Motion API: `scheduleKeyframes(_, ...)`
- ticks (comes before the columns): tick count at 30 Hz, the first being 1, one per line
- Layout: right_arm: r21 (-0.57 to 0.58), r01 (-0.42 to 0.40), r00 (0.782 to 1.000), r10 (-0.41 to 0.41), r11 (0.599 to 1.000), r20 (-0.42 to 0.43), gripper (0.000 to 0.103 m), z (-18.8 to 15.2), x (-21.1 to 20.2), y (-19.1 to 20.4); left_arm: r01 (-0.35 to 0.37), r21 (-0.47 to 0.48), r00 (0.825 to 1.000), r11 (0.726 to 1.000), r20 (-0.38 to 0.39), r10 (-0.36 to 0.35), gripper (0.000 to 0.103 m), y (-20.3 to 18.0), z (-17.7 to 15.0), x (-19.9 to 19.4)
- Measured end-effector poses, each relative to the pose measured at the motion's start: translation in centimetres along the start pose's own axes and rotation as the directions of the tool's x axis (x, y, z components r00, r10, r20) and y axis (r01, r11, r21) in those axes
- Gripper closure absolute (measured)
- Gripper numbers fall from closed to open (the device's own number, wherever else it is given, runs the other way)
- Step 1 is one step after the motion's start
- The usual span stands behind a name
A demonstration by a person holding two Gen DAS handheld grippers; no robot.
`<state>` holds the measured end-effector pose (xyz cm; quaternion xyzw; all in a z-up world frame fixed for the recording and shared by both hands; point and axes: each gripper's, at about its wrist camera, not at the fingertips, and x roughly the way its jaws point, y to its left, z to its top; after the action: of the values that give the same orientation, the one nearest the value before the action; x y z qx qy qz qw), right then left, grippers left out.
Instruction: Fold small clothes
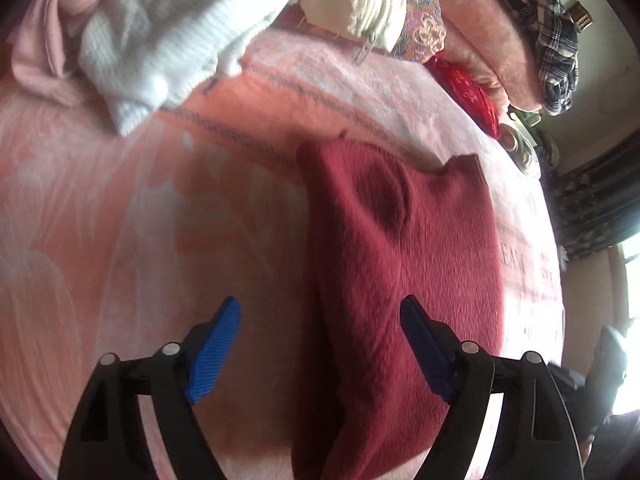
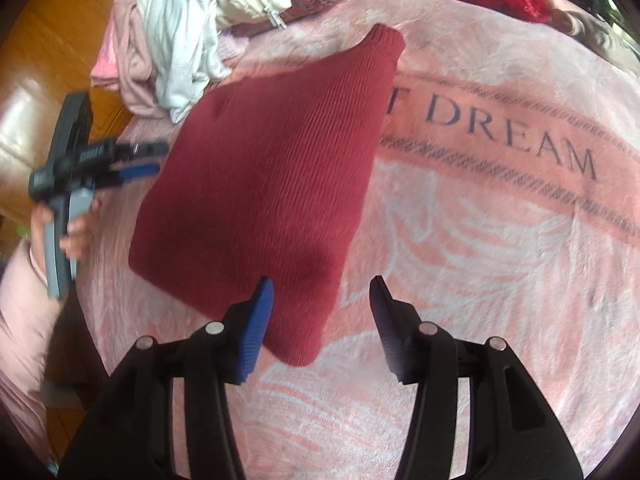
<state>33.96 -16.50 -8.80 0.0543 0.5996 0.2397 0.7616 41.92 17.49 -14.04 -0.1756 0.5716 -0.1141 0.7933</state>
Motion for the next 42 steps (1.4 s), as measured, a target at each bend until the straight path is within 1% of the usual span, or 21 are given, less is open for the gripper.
scheduleKeyframes(2,0.026,-0.005,1.000,0.005,1.000,-0.014,0.050,1.3,0.4,-0.4,0.021,0.008,1.000,1.000,-0.019,-0.021,0.021,-0.2,-0.5,0.7)
scheduleKeyframes(5,0.048,-0.027,0.999,0.029,0.998,-0.028,0.050,3.1,1.4,-0.5,0.028,0.016,0.999,0.999,-0.039,-0.028,0.021,-0.6,-0.8,1.9)
scheduleKeyframes(9,0.098,-0.070,0.996,0.075,0.993,-0.055,0.048,4.9,3.2,-1.2,0.109,-0.001,0.992,0.994,-0.062,-0.109,0.021,-1.0,-0.7,3.1)
scheduleKeyframes(10,0.109,-0.071,0.995,0.078,0.992,-0.060,0.046,5.3,3.7,-1.5,0.121,0.006,0.990,0.993,-0.071,-0.120,0.021,-1.3,-0.6,3.5)
scheduleKeyframes(13,0.131,-0.103,0.991,0.113,0.986,-0.071,0.039,6.3,4.7,-2.1,0.118,0.035,0.988,0.992,-0.102,-0.114,0.021,-2.0,-0.6,4.8)
scheduleKeyframes(16,0.156,-0.139,0.985,0.153,0.978,-0.081,0.033,6.8,5.8,-2.8,0.155,0.015,0.979,0.988,-0.136,-0.152,0.020,-1.9,-0.2,6.2)
scheduleKeyframes(19,0.190,-0.186,0.973,0.207,0.964,-0.098,0.028,6.8,7.0,-3.7,0.211,-0.022,0.966,0.977,-0.146,-0.212,0.018,-1.3,0.1,7.2)
scheduleKeyframes(21,0.213,-0.211,0.965,0.239,0.954,-0.112,0.028,6.8,8.1,-4.0,0.241,-0.035,0.958,0.970,-0.154,-0.243,0.018,-1.0,0.3,7.6)
scheduleKeyframes(23,0.220,-0.232,0.958,0.262,0.947,-0.115,0.029,6.7,8.8,-4.0,0.248,-0.032,0.955,0.968,-0.160,-0.250,0.018,-1.0,0.4,7.9)
scheduleKeyframes(24,0.216,-0.239,0.957,0.267,0.947,-0.111,0.036,6.7,9.0,-3.8,0.246,-0.028,0.956,0.969,-0.161,-0.247,0.018,-1.1,0.4,8.0)
scheduleKeyframes(25,0.218,-0.249,0.955,0.277,0.944,-0.109,0.039,6.6,9.0,-3.7,0.242,-0.021,0.957,0.970,-0.161,-0.242,0.019,-1.2,0.4,8.0)
scheduleKeyframes(27,0.221,-0.245,0.956,0.273,0.944,-0.104,0.044,6.6,9.0,-3.7,0.224,-0.006,0.960,0.975,-0.169,-0.222,0.021,-1.4,0.5,8.1)
scheduleKeyframes(28,0.220,-0.245,0.957,0.272,0.944,-0.102,0.047,6.7,8.9,-3.6,0.213,-0.005,0.963,0.977,-0.170,-0.210,0.026,-1.7,0.6,8.1)
scheduleKeyframes(29,0.220,-0.247,0.957,0.273,0.944,-0.096,0.049,6.6,8.8,-3.6,0.203,-0.012,0.966,0.979,-0.164,-0.202,0.033,-1.9,0.6,8.1)
scheduleKeyframes(31,0.217,-0.245,0.959,0.268,0.945,-0.087,0.053,6.4,8.4,-3.5,0.211,-0.024,0.964,0.977,-0.160,-0.212,0.043,-2.1,0.3,7.8)
scheduleKeyframes(33,0.209,-0.243,0.962,0.264,0.947,-0.077,0.056,6.2,8.1,-3.3,0.207,-0.024,0.966,0.978,-0.152,-0.209,0.050,-2.5,0.3,7.8)
scheduleKeyframes(35,0.208,-0.254,0.960,0.272,0.945,-0.065,0.059,6.0,7.8,-3.2,0.217,-0.033,0.965,0.976,-0.142,-0.220,0.063,-2.4,0.0,7.5)
scheduleKeyframes(37,0.209,-0.266,0.958,0.283,0.941,-0.054,0.061,5.6,7.1,-3.3,0.226,-0.030,0.966,0.974,-0.124,-0.228,0.067,-2.7,-0.3,7.1)
scheduleKeyframes(38,0.210,-0.272,0.956,0.288,0.939,-0.050,0.061,5.4,6.7,-3.4,0.219,-0.009,0.969,0.976,-0.112,-0.219,0.068,-3.1,-0.5,6.8)
scheduleKeyframes(40,0.206,-0.278,0.955,0.293,0.938,-0.046,0.062,5.0,5.9,-3.3,0.208,0.017,0.974,0.978,-0.093,-0.205,0.069,-3.9,-0.9,6.3)
scheduleKeyframes(42,0.186,-0.277,0.956,0.290,0.943,-0.046,0.062,4.5,4.9,-3.1,0.214,0.023,0.974,0.977,-0.080,-0.212,0.070,-4.8,-1.5,5.7)
